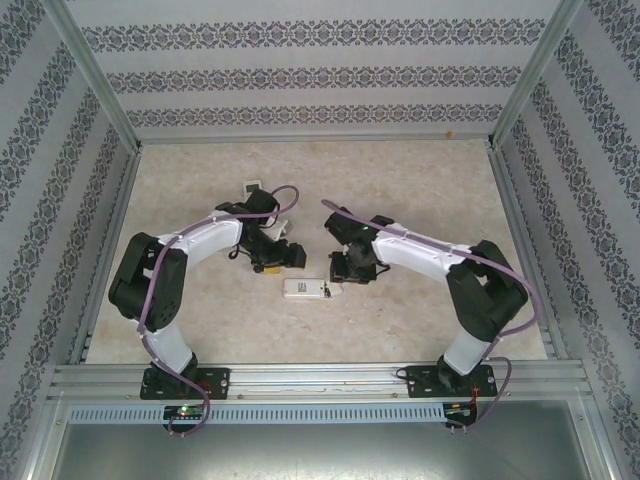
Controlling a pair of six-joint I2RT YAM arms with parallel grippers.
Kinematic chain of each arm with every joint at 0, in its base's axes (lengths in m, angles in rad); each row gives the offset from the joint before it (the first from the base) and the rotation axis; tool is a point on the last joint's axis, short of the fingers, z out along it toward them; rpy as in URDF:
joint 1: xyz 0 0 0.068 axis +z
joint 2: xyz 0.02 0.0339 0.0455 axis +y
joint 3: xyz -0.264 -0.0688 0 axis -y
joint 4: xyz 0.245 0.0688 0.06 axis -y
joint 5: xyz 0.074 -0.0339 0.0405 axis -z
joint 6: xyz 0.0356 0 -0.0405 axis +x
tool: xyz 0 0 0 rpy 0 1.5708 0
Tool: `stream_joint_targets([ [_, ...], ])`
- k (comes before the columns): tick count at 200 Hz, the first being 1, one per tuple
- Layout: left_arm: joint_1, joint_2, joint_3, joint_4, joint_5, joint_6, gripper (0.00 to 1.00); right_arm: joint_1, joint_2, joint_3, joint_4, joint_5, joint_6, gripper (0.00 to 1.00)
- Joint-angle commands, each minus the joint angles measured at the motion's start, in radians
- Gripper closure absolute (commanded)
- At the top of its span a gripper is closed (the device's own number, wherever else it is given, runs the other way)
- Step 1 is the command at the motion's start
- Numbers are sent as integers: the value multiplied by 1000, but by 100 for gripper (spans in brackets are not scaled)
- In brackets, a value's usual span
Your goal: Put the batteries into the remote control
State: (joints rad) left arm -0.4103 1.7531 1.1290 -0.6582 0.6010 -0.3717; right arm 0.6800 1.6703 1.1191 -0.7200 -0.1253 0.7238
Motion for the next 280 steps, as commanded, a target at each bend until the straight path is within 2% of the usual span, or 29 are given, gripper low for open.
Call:
stream_joint_targets([
  [1,3,3,-31,-10,13,-1,25,-58,-69,-41,44,-19,-100,51],
  [24,4,-38,-38,30,-45,-10,27,-74,-118,-58,114,-80,-273,50],
  [39,3,-110,-71,136,-78,6,26,-73,-224,-111,237,-48,-422,48],
  [52,4,-169,-111,230,-77,66,23,-83,-333,-172,376,-45,-585,38],
  [73,4,-259,-129,269,-58,248,21,-109,-478,-263,547,-40,-860,19],
  [83,4,-305,-160,313,-59,288,19,-131,-505,-281,576,-103,-1006,14],
  [97,7,-346,-178,316,-112,237,18,-138,-479,-237,462,-200,-1240,10],
  [121,7,-385,-258,386,-156,-25,18,-135,-403,-197,279,-294,-1545,3],
  [138,6,-431,-349,472,-169,-140,19,-131,-351,-209,248,-339,-1723,3],
  [173,5,-485,-442,552,-156,-157,18,-80,-166,-170,231,-302,-1870,4],
  [194,5,-488,-490,616,-140,-164,17,-69,-75,-142,245,-296,-1863,8],
  [233,5,-474,-523,667,-124,-188,13,-43,-9,-158,290,-260,-1889,8],
  [280,5,-449,-532,676,-116,-184,10,-48,80,-101,245,-265,-1925,15],
])
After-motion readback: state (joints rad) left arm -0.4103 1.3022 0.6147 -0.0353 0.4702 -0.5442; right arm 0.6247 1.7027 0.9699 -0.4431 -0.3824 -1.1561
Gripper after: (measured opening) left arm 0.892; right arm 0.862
